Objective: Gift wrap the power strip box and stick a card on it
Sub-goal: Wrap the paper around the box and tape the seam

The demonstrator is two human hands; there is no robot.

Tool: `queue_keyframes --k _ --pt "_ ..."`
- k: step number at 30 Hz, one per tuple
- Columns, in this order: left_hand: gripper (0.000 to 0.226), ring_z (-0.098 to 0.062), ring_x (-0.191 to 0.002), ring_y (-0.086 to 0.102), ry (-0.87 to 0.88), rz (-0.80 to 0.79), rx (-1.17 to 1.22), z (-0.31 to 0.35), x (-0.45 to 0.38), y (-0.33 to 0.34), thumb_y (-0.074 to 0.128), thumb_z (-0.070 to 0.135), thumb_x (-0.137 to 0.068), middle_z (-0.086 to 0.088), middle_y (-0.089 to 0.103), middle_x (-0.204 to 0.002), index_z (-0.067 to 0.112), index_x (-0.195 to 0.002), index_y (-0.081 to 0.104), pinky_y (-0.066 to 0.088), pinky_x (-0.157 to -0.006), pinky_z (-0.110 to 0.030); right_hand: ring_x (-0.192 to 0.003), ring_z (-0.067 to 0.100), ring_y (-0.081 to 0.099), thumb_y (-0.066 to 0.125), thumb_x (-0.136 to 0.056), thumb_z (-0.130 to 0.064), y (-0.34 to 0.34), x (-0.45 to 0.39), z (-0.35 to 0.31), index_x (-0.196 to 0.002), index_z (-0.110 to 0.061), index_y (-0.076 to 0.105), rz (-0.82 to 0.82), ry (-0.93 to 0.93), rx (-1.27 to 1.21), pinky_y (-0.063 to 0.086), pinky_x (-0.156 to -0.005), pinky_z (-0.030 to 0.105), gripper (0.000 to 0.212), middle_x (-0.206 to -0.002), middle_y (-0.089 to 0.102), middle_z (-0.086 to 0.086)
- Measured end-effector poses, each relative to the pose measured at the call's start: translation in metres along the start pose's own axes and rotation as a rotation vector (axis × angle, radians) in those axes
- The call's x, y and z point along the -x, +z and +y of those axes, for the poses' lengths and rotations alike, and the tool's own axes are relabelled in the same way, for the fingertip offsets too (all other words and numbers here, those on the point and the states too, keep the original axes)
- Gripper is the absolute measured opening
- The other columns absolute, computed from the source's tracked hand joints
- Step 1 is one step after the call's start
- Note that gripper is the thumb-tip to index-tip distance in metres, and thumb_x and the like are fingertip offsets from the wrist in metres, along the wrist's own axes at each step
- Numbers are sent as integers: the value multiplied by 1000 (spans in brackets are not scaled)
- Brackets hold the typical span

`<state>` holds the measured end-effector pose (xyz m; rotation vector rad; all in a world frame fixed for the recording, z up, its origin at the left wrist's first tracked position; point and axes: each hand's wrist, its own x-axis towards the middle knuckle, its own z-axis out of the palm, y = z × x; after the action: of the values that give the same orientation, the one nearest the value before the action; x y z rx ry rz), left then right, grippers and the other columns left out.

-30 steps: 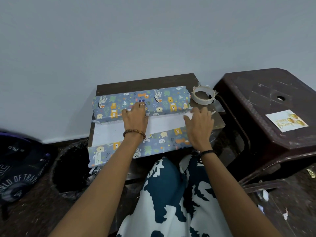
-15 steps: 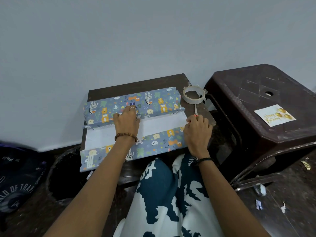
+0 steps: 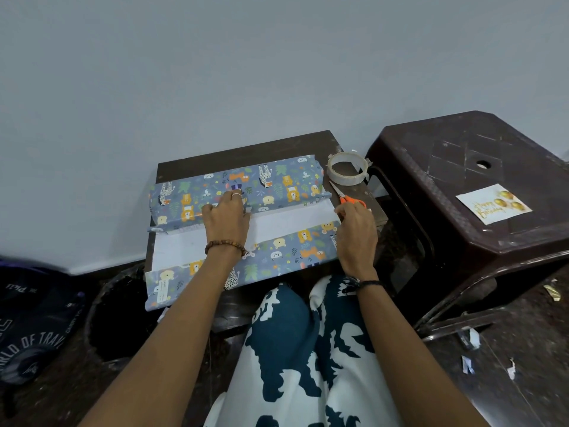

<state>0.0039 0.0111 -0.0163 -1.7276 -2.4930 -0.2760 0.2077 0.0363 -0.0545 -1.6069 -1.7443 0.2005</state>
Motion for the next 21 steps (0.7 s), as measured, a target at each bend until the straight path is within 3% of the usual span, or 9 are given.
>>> queue_keyframes --k 3,5,7,8,11,14,16,19,21 --pt "41 -31 -116 53 7 -12 4 0 0 0 51 21 -93 -11 51 -134 8 -131 44 32 -101 -41 -95 35 59 45 -66 24 -2 5 -5 -95 -2 64 -25 -81 -34 50 -87 50 43 -93 63 14" --pt "45 -29 -121 50 17 -46 44 -3 -1 -2 51 24 -93 -9 46 -140 10 -135 41 31 -105 -43 -106 35 57 49 -73 19 -5 11 -8 -103 -2 64 -96 -174 -57 46 -94 51 40 -100 65 15" --pt "53 -26 -131 42 39 -92 96 -10 1 -4 52 25 -93 -6 35 -149 15 -142 32 24 -110 -49 -125 29 46 54 -89 -4 -7 15 -9 -116 -8 60 -267 -210 -122 29 -111 45 29 -114 63 11" --pt "61 -24 -137 32 54 -116 113 -14 5 -5 52 24 -93 -4 26 -153 18 -146 22 18 -112 -52 -132 26 38 56 -91 -18 -7 16 -9 -123 -11 56 -368 -206 -143 20 -115 42 33 -120 61 8" --pt "73 -19 -145 6 78 -172 174 -20 22 -8 51 24 -94 0 2 -158 25 -149 3 6 -114 -55 -129 25 37 69 -81 -35 -2 14 -6 -127 -15 53 -483 -252 -103 21 -112 40 52 -116 57 4" --pt "63 -16 -145 0 89 -299 323 -20 38 -14 48 37 -94 2 5 -158 22 -148 19 0 -115 -49 -102 23 44 72 -77 -29 -2 13 -8 -109 -14 64 -452 -313 -55 32 -91 29 37 -90 48 0" --pt "61 -14 -145 -3 143 -401 327 -19 47 -18 47 49 -90 2 13 -156 22 -143 32 -4 -116 -45 -92 21 43 71 -78 -25 -4 12 -12 -93 -13 67 -405 -370 -52 36 -81 29 20 -82 43 -3" --pt "61 -12 -145 1 187 -462 339 -18 56 -26 52 55 -85 2 26 -153 22 -135 44 -5 -117 -42 -86 18 42 71 -79 -23 -9 10 -18 -82 -14 67 -302 -416 -95 33 -76 26 11 -78 48 -1" --pt "52 -15 -143 18 160 -446 384 -20 54 -35 60 49 -83 -1 38 -147 19 -124 51 1 -118 -42 -85 16 41 71 -79 -24 -15 7 -25 -80 -14 66 -253 -400 -151 36 -77 29 12 -78 52 0"
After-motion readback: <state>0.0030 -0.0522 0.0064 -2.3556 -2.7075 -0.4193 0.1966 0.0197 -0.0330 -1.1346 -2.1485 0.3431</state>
